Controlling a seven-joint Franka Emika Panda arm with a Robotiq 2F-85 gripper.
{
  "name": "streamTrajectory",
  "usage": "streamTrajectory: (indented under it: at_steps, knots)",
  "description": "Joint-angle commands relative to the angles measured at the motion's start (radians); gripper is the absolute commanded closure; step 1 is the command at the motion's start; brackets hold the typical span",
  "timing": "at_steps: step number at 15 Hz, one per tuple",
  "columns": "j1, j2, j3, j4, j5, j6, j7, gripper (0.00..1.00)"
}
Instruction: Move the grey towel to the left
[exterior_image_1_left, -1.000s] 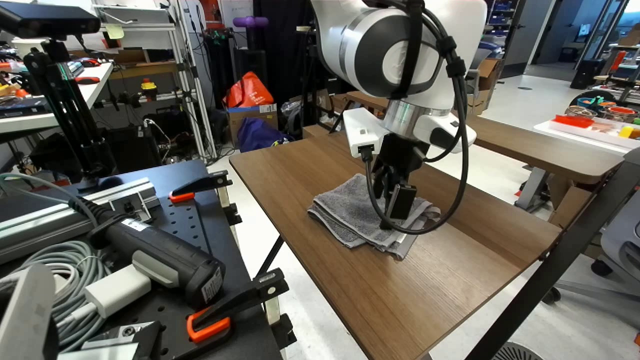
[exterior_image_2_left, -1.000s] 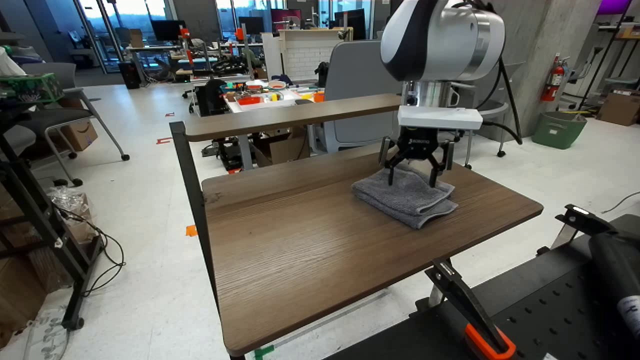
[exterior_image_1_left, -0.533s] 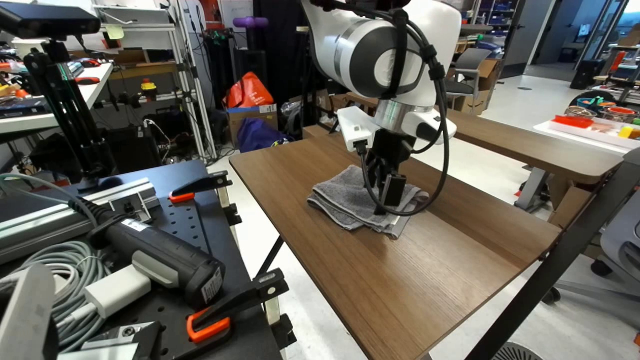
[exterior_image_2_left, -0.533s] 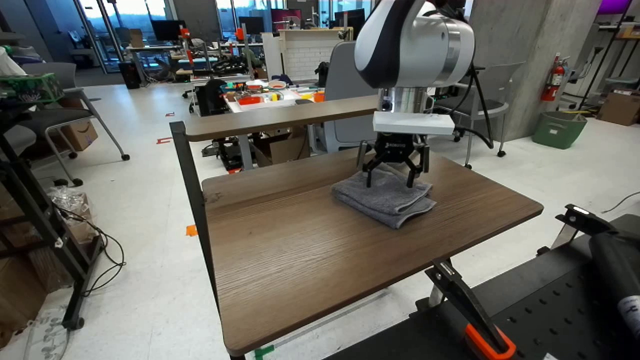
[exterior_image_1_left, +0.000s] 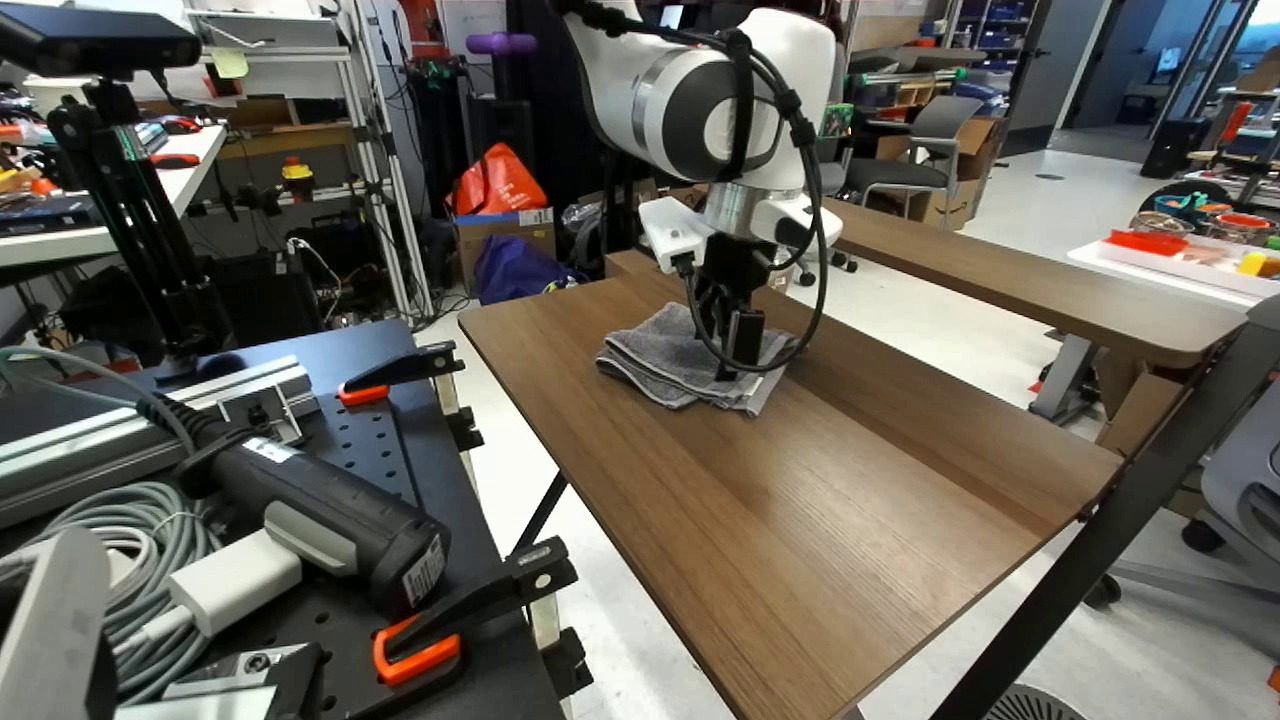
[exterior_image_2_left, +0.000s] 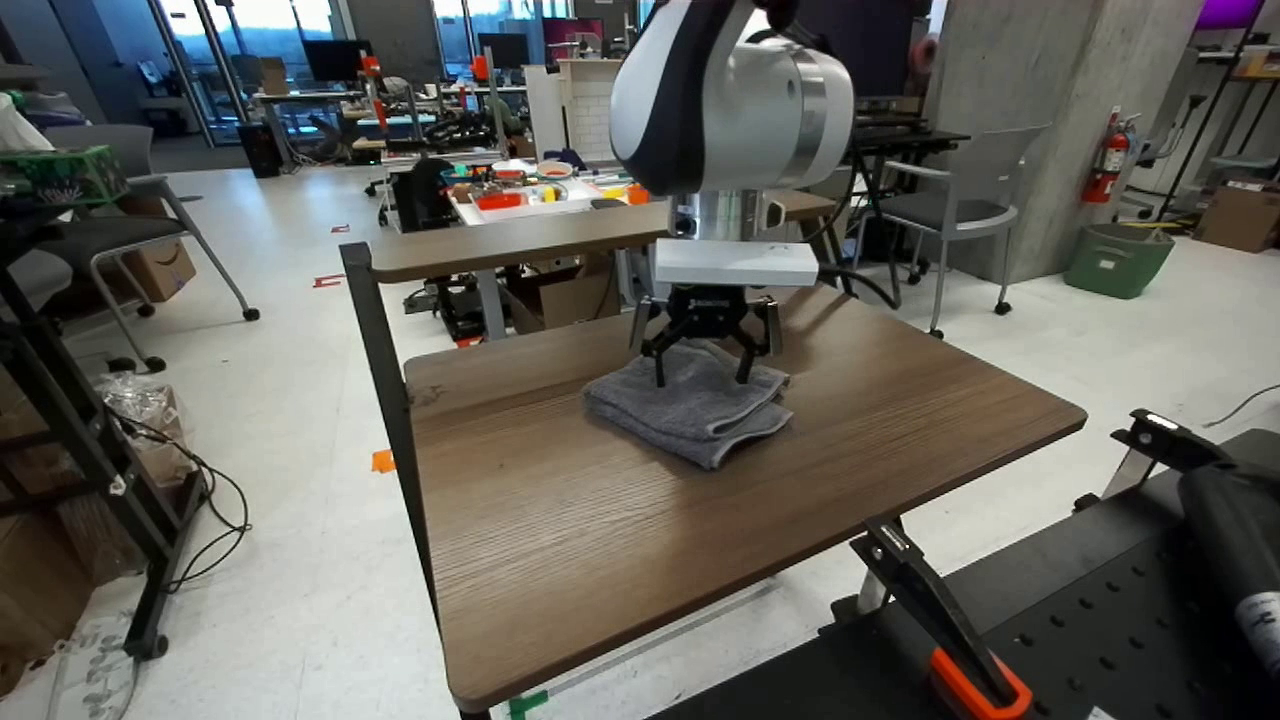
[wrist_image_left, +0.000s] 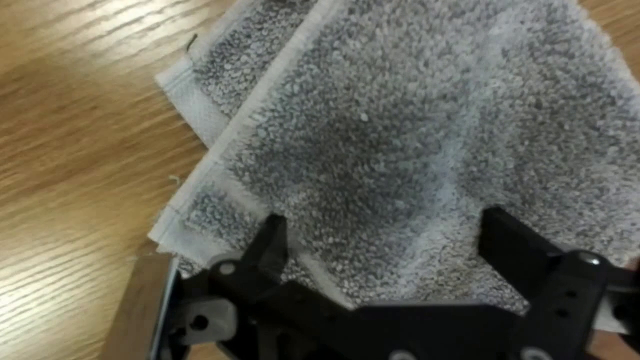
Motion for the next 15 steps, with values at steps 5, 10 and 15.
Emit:
streamTrajectory:
  at_steps: [5,10,15]
  knots:
    - [0.07,0.043,-0.011,0.06,-0.025,0.004,0.047,0.0]
    - [0.102,-0.138,-0.012,-0.088,-0.041,0.036,0.055,0.0]
    - [0.077,-0.045,0.002,0.007,-0.03,0.002,0.044,0.0]
